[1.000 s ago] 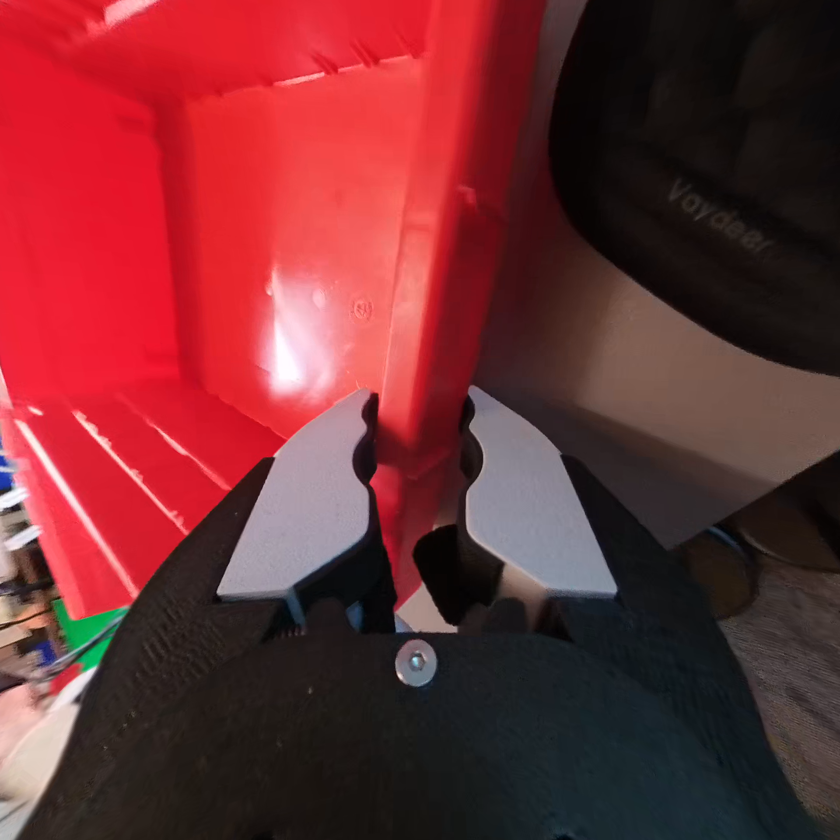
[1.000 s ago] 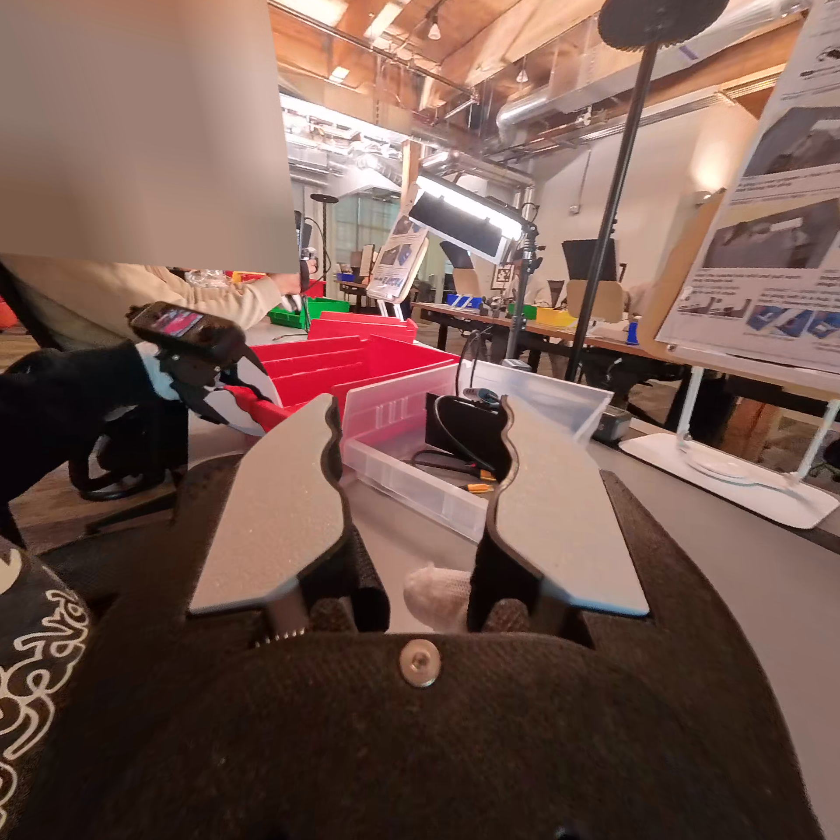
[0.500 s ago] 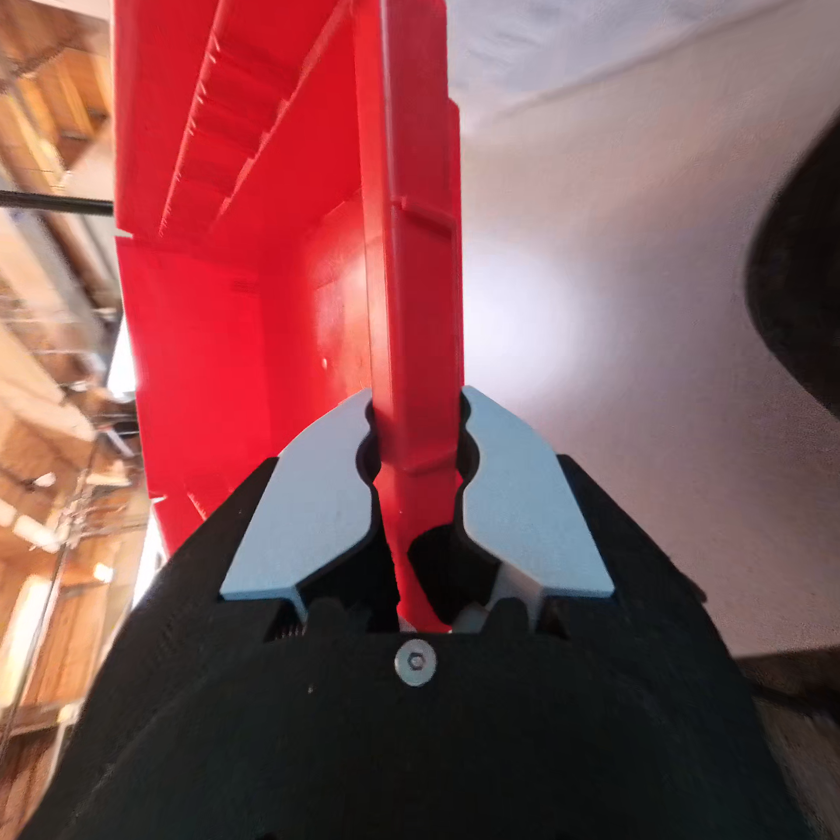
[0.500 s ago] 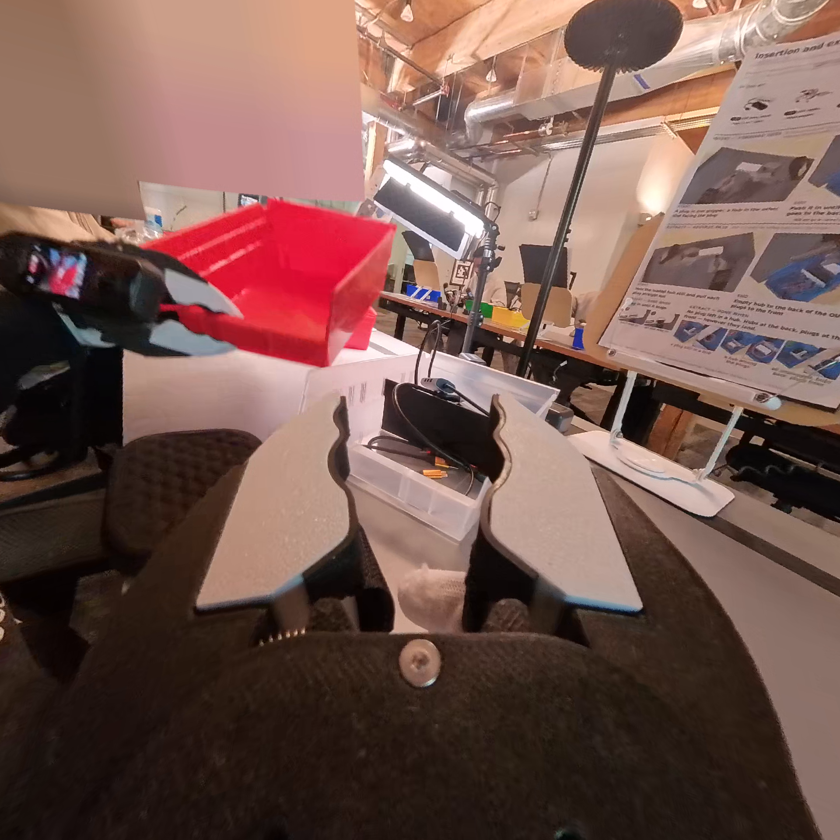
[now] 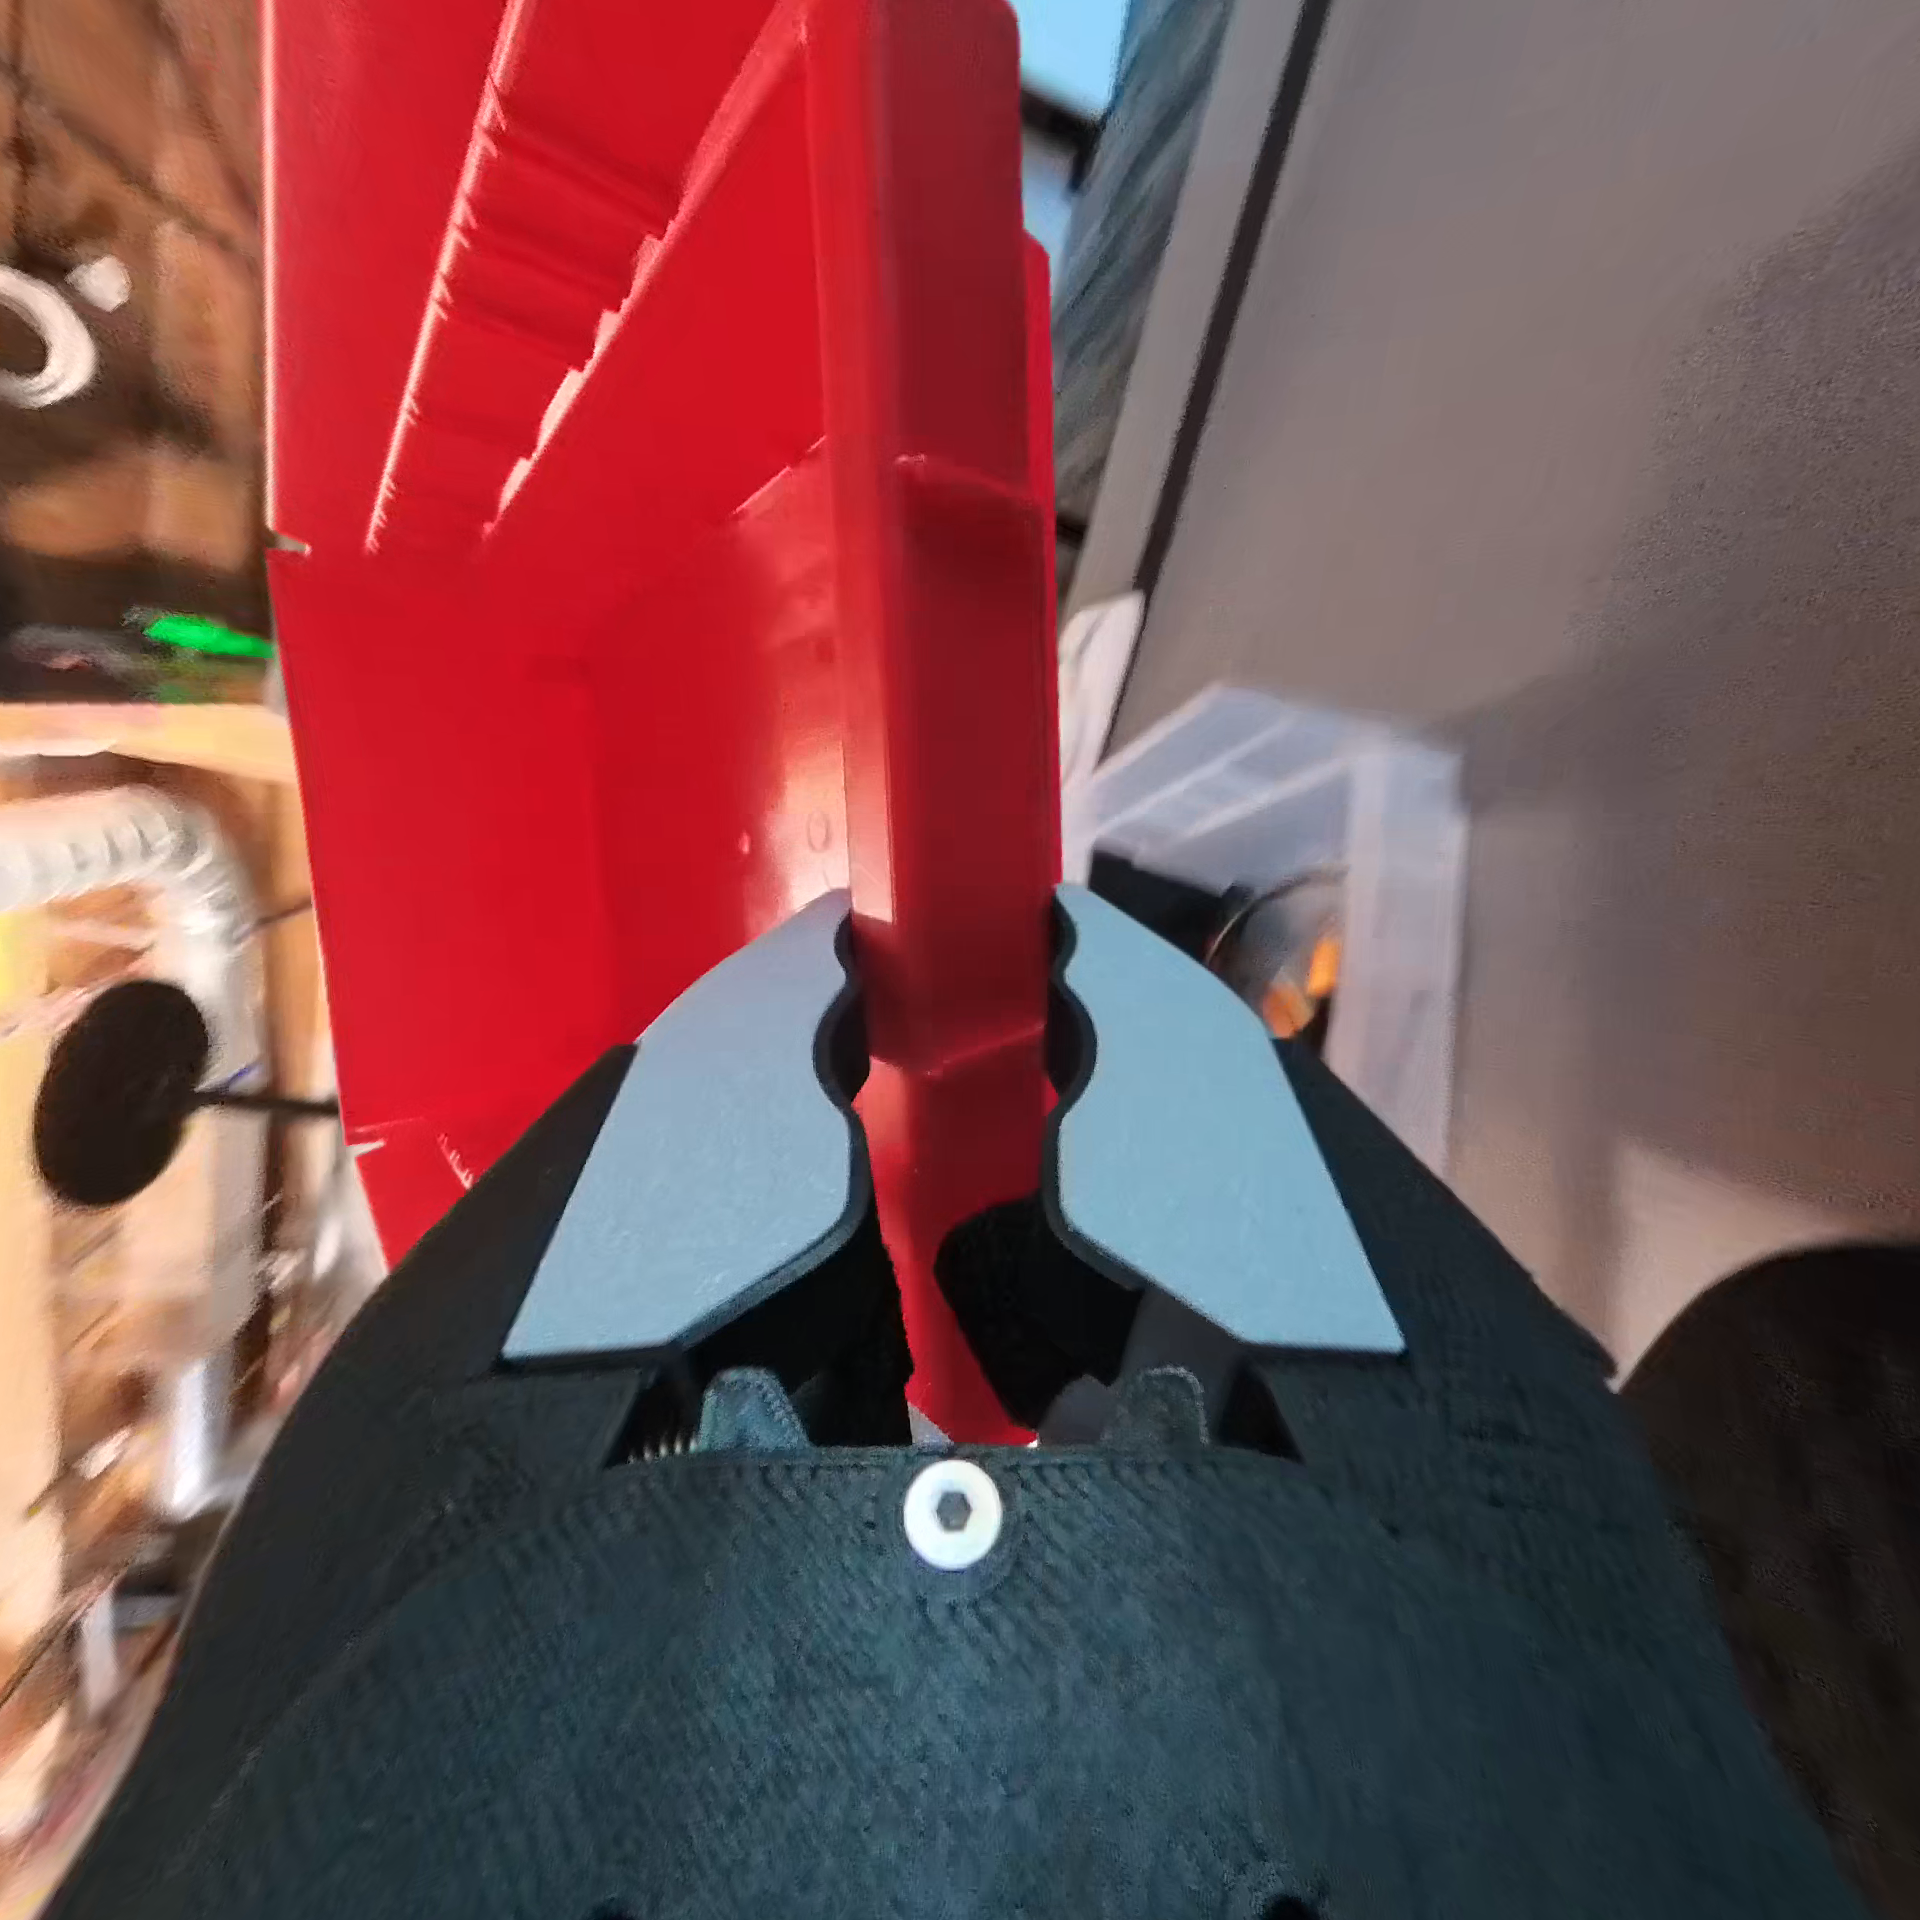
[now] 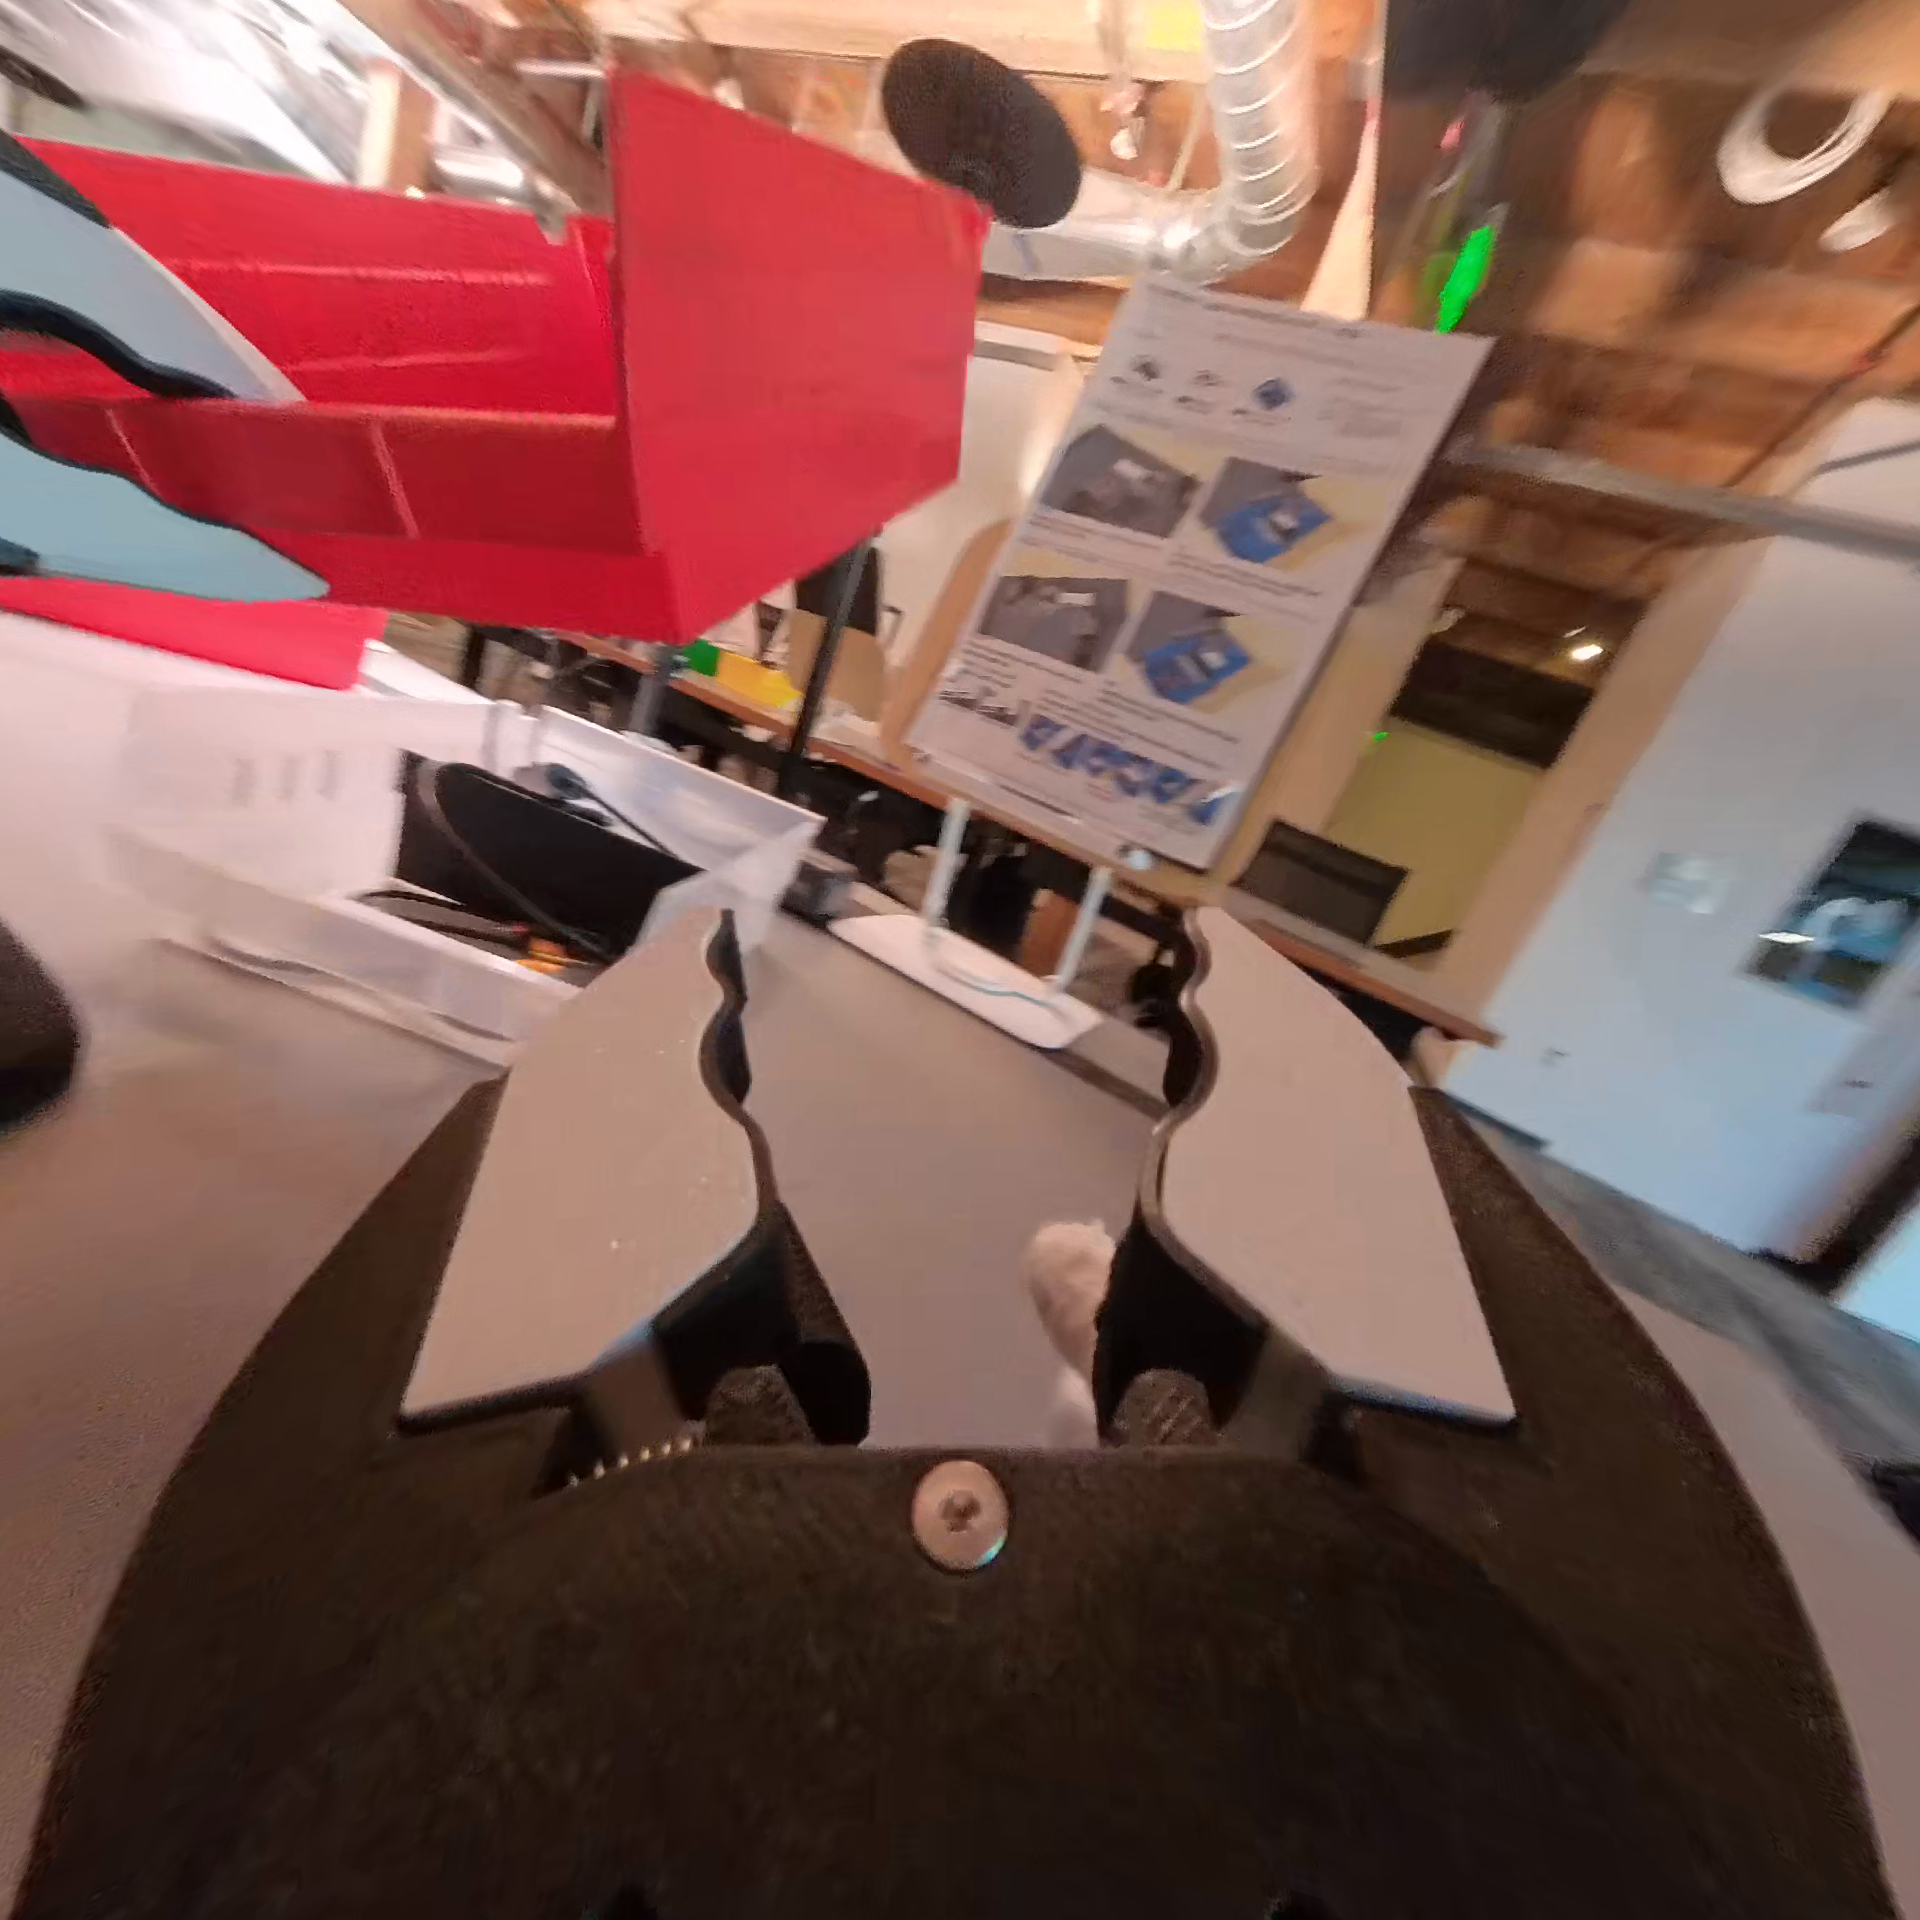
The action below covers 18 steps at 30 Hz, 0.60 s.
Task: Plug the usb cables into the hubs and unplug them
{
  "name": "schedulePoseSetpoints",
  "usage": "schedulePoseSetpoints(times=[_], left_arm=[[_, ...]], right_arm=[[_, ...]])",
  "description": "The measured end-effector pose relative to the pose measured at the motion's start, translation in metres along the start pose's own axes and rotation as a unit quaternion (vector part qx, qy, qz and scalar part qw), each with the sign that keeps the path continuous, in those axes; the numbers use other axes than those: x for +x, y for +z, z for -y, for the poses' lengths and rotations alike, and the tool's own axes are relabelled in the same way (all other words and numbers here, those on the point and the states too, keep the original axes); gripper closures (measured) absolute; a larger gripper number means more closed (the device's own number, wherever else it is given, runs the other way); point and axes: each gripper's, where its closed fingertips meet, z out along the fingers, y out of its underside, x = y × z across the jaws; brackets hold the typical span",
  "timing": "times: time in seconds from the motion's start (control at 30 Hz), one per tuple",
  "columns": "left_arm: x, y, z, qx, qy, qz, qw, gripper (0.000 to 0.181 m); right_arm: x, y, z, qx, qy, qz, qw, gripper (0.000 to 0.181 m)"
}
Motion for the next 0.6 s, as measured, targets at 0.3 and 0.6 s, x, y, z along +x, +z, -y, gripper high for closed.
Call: schedulePoseSetpoints(times=[0.3, 0.6], left_arm=[[0.095, 0.086, 0.102, 0.103, 0.002, -0.193, 0.976, 0.150], [0.158, 0.134, 0.131, 0.099, 0.034, -0.268, 0.958, 0.150]], right_arm=[[0.064, -0.057, -0.022, -0.001, -0.009, -0.104, 0.995, 0.095], [0.071, -0.065, -0.035, -0.010, -0.009, -0.107, 0.994, 0.096]])
